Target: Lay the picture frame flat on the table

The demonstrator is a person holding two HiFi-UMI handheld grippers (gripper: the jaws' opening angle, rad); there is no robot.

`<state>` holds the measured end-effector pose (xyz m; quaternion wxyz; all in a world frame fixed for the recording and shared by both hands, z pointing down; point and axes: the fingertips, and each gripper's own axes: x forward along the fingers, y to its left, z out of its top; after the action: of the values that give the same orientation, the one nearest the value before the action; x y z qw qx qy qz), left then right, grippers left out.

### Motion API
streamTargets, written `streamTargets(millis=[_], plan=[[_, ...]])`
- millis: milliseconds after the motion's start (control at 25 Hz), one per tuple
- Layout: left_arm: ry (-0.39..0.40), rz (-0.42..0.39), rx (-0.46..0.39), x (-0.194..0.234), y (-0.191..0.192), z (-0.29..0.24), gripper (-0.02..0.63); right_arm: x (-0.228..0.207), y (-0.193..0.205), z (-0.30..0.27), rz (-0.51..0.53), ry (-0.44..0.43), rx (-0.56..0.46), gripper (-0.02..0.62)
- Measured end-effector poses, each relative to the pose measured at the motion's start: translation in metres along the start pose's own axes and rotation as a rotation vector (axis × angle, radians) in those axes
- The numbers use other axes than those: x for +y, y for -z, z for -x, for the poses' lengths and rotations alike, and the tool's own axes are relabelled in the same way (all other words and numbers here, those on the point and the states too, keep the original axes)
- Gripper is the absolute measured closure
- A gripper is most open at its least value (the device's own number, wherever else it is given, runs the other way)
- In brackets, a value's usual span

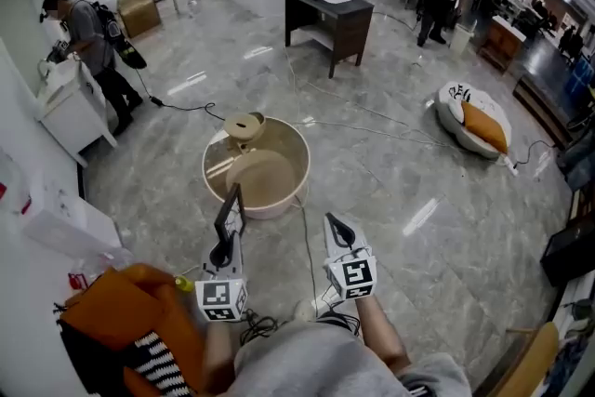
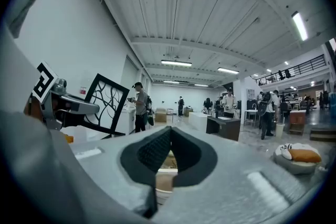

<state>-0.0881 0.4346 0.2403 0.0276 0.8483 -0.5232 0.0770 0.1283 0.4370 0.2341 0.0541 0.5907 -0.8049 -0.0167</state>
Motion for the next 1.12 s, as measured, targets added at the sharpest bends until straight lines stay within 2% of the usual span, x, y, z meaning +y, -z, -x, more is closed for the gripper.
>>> streamTargets(millis=[400, 680, 920, 1120], plan=[[-0.005, -0.018, 0.022, -0.019, 0.007, -0.01, 0.571, -0.014, 0.017, 0.008, 0.015, -0.017, 0.015, 0.597], [0.021, -0.039, 0.046, -0.031, 0.01, -0.031, 0.571, -0.033, 0.035, 0.008, -0.035, 0.001, 0.043, 0.597], [0.051, -0.039, 0.068, -0.03, 0.017, -0.059, 0.572, -0.04, 0.045, -0.016, -0.043, 0.004, 0.066, 0.597], [0.083, -0.031, 0.088, -0.017, 0.024, -0.102, 0.571, -0.05, 0.056, -0.051, -0.055, 0.013, 0.093, 0.597]])
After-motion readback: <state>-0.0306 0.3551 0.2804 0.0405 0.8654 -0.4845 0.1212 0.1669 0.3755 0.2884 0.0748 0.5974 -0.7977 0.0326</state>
